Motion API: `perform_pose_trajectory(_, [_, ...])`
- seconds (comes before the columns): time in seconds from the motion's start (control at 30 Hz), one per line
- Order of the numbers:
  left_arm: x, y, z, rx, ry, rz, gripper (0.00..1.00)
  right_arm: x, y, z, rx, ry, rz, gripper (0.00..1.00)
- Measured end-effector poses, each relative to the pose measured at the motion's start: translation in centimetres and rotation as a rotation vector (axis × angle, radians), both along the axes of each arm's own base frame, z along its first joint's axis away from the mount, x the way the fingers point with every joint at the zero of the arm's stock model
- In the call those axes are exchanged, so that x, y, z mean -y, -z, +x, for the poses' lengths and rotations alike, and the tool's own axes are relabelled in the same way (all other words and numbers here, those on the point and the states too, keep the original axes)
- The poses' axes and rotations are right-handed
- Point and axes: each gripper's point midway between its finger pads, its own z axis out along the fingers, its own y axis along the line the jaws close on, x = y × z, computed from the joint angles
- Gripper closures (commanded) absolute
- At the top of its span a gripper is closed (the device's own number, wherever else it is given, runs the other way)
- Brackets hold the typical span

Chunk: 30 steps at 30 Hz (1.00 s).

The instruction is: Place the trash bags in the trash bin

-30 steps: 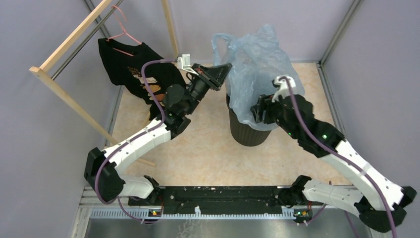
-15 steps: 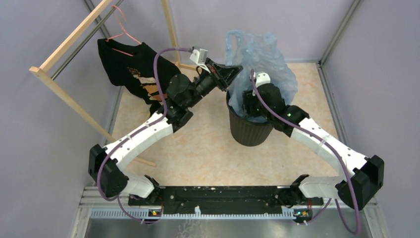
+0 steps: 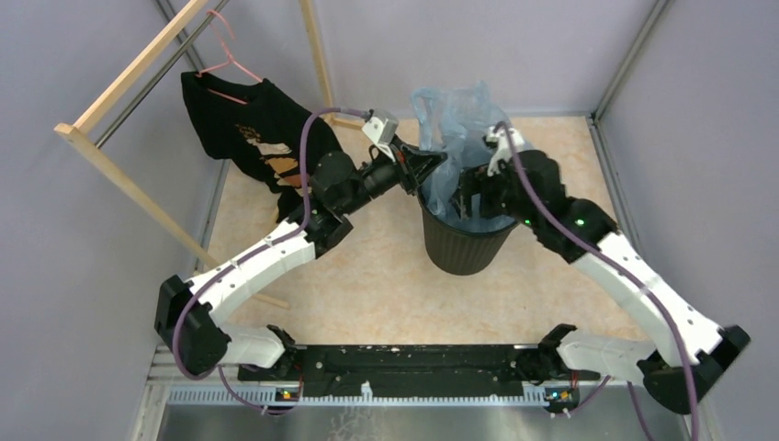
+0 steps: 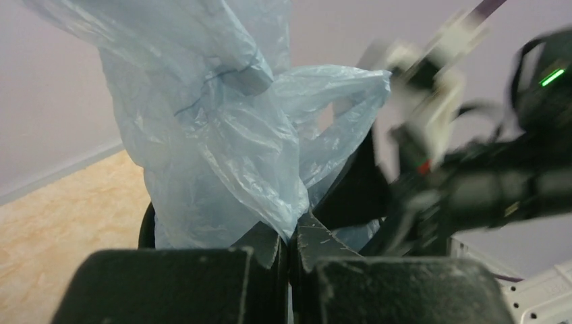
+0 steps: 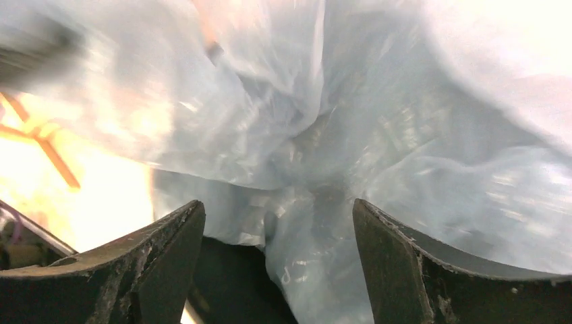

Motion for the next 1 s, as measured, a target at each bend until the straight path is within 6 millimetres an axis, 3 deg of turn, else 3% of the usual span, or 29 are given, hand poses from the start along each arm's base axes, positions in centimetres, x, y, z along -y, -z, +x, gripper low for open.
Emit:
perform_pose_trajectory(0.1, [0.1,0.4,-0.8,0.021,0.008,0.031,1.0,1.6,-6.0,-1.4,0.119,0.011,0.062,0.18])
perform_pose_trajectory(0.2, [0.1,0.4,-1.7,0.047,0.017,0.046,1.0,4.1,-10.6,-2.4,0.234,0.068,0.094,0.16])
perform_pose_trajectory(0.27, [-0.1,0.3,-2.2,0.062,0.015,0.051,1.0,6.1,-12.0,-2.8,0.289,0.13,0.085,0.16])
perform_pose_trajectory(0.37, [-0.5,-0.1,-2.5,0.087,-0.002,0.054,1.0,8.3,-12.4,-2.8,0.324,0.217,0.045,0.19])
perform_pose_trajectory(0.57, [-1.2,-0.3,-2.6,0.107,-0.033,0.055,1.0,8.4,-8.5,0.2,0.241,0.271,-0.053,0.44])
perform_pose_trajectory(0.7, [-1.2,-0.3,-2.8,0.111,-0.04,0.056,1.0,6.6,-3.6,1.6,0.134,0.228,-0.107,0.6])
perform_pose_trajectory(0.83, [-1.3,-0.5,-2.8,0.113,-0.043,0.053,1.0,5.5,-0.4,1.7,0.06,0.195,-0.117,0.62])
perform_pose_trajectory(1.0, [-1.4,-0.6,-3.0,0.116,-0.042,0.051,1.0,4.2,2.2,2.2,0.011,0.177,-0.096,0.64])
